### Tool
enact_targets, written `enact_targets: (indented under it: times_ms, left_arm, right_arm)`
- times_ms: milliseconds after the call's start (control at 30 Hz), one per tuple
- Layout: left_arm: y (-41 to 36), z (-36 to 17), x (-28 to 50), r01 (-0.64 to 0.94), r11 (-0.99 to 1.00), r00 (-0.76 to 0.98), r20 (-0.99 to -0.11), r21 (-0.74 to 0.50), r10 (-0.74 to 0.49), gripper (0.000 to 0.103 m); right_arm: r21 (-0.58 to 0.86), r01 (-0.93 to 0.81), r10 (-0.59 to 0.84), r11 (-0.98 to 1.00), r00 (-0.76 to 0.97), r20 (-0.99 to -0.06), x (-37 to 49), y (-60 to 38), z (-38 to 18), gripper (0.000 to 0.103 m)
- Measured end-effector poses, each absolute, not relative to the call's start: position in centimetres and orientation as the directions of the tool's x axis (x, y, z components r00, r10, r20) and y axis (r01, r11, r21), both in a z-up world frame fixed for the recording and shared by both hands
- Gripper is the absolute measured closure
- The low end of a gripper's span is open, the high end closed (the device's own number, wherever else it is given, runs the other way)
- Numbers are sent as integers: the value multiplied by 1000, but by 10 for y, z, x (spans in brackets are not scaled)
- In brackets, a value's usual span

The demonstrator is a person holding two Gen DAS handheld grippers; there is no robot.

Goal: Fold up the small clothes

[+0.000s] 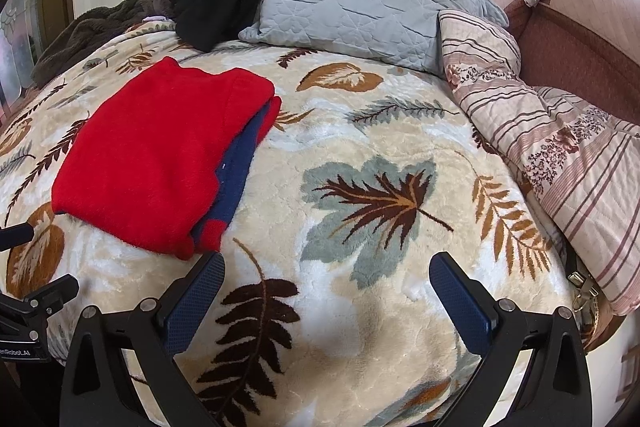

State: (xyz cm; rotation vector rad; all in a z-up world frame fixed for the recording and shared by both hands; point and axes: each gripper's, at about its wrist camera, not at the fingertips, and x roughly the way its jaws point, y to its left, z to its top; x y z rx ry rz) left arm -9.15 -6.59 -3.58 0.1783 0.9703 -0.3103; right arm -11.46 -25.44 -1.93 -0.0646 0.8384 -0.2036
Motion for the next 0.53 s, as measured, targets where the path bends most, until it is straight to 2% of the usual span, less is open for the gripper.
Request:
enact_targets:
  times_ms: [533]
  left_arm:
    - [-71, -27, -91, 371, 929, 543, -814, 12, -207, 2]
  right_arm:
    - [-124, 167, -204, 978, 649, -733, -113, -258, -20, 0]
